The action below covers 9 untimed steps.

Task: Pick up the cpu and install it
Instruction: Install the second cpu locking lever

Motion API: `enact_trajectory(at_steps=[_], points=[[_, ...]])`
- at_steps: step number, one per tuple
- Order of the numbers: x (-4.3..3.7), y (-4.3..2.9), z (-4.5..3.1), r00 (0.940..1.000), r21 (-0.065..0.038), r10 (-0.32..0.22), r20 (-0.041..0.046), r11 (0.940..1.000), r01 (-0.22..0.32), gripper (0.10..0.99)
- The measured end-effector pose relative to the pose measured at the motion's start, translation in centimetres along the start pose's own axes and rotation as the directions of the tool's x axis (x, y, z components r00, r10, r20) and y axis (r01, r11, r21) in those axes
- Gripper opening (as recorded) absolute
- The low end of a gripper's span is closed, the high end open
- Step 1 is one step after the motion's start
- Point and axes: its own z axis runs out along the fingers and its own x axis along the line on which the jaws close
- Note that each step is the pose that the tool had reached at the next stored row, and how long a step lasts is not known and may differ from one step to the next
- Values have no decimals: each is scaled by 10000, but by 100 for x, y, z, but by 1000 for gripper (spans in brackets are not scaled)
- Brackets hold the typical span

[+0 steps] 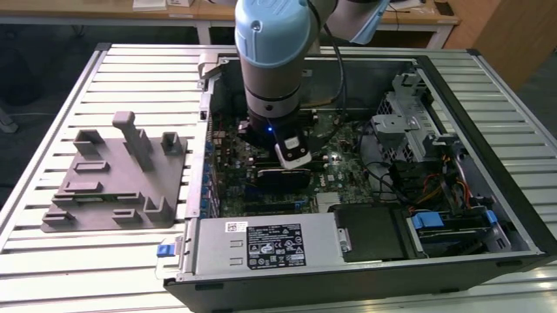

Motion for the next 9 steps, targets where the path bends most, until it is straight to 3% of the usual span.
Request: enact_trajectory(at_steps=[9], points=[[41, -16, 37, 10000, -199, -39, -45, 9998, 38, 106]])
